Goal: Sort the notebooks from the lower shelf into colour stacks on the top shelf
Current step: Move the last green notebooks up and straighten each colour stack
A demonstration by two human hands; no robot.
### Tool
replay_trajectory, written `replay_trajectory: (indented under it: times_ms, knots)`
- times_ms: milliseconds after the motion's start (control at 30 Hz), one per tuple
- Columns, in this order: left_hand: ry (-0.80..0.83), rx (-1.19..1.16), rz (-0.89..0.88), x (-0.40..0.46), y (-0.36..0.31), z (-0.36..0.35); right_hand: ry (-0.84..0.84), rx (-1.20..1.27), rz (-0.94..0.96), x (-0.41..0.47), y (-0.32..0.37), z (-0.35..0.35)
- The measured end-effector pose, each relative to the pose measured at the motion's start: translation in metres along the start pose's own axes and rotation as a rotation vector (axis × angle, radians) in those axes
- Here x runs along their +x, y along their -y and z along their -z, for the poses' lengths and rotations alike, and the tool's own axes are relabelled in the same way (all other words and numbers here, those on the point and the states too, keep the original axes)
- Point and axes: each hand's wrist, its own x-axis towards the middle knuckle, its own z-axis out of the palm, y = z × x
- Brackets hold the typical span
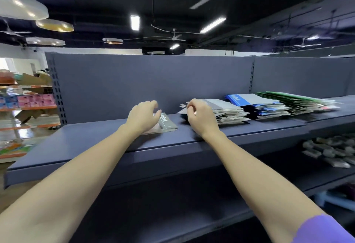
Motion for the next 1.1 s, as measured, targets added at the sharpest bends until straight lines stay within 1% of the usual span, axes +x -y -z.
replay_trajectory:
  times_ms: [67, 167, 267, 333, 467, 533, 633, 700, 800, 867, 1000, 1100]
  knots:
    - [0.097, -0.06, -0.062, 0.009, -0.022, -0.001, -0.084, -0.073, -0.035, 0.002, -0.019, 0.015]
    - [0.264, -0.134, -0.102, 0.023, -0.058, -0.009, -0.12, -0.246, -0.128, 0.01, -0.049, 0.039]
    - [0.433, -0.173, -0.022, 0.033, -0.085, -0.02, -0.066, -0.374, -0.24, 0.023, -0.075, 0.061]
    - [0.501, -0.198, 0.041, 0.036, -0.097, -0.025, -0.022, -0.403, -0.33, 0.028, -0.088, 0.072]
    - [0.522, -0.274, 0.113, 0.041, -0.107, -0.039, 0.133, -0.293, -0.475, 0.037, -0.117, 0.081]
    - [0.521, -0.243, 0.132, 0.044, -0.111, -0.042, 0.151, -0.23, -0.509, 0.043, -0.124, 0.081]
    - [0.546, -0.173, 0.129, 0.052, -0.118, -0.038, 0.184, -0.247, -0.562, 0.053, -0.124, 0.083]
    - [0.57, -0.231, 0.175, 0.058, -0.122, -0.035, 0.248, -0.205, -0.581, 0.058, -0.123, 0.083]
    - [0.599, -0.293, 0.239, 0.064, -0.131, -0.031, 0.343, -0.171, -0.522, 0.062, -0.126, 0.082]
    - [0.621, -0.268, 0.276, 0.064, -0.142, -0.029, 0.346, -0.173, -0.464, 0.063, -0.132, 0.086]
    - [0.607, -0.254, 0.334, 0.064, -0.163, -0.026, 0.316, -0.337, -0.381, 0.07, -0.147, 0.113]
    - [0.645, -0.246, 0.394, 0.067, -0.178, -0.023, 0.328, -0.404, -0.359, 0.076, -0.155, 0.13]
